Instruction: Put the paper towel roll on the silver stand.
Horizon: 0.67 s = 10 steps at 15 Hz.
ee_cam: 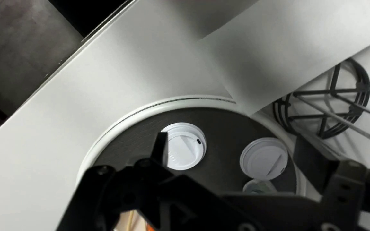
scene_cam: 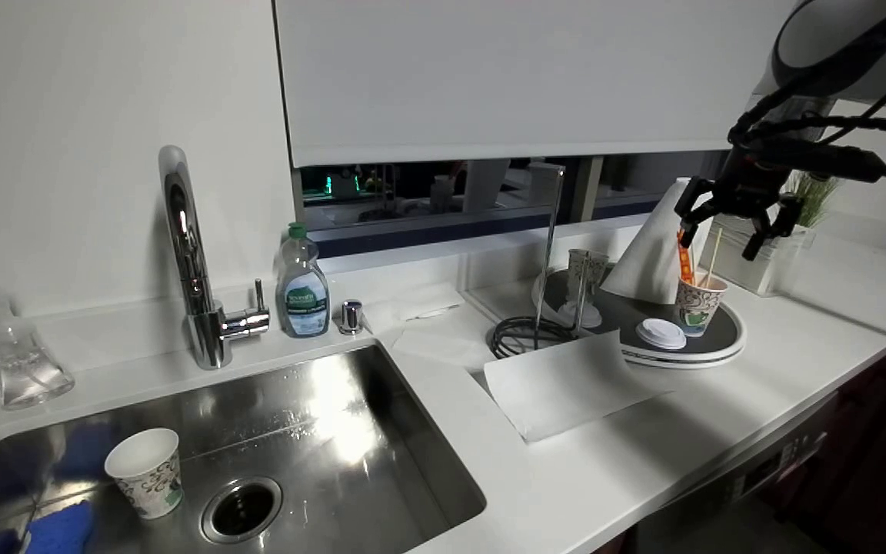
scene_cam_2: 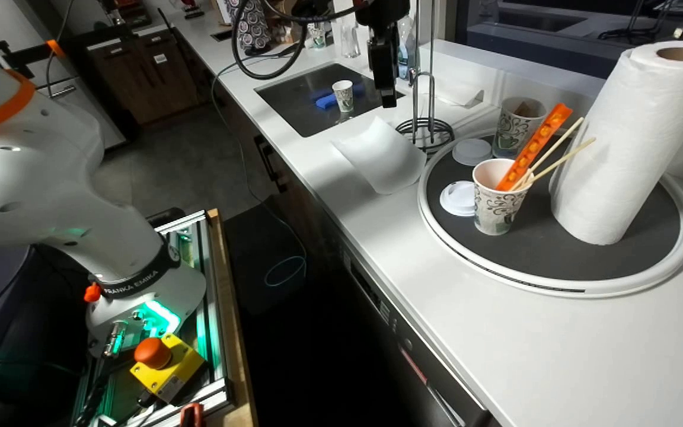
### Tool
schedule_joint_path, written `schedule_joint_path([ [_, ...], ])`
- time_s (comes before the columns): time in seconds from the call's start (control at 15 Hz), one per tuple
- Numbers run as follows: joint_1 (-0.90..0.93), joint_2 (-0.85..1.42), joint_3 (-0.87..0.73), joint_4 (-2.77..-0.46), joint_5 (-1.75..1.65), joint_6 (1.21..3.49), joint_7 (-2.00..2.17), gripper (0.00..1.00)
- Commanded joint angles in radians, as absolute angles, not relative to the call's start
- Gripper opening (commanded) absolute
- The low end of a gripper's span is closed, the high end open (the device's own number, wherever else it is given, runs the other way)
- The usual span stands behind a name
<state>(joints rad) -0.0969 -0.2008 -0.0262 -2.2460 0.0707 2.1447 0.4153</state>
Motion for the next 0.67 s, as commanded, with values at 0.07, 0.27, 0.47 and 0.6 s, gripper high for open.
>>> schedule_joint_path([
  [0.07, -0.162, -0.129, -0.073, -2.131, 0.051, 2.156, 0.565, 1.00],
  [0.27, -0.202, -0.083, -0.110, -2.062, 0.027, 2.173, 0.660, 1.00],
  [0.47, -0.230, -0.039, -0.147, -1.979, -0.004, 2.182, 0.769, 1.00],
  [0.6, -0.218, -0.069, -0.156, -2.009, 0.001, 2.172, 0.731, 1.00],
])
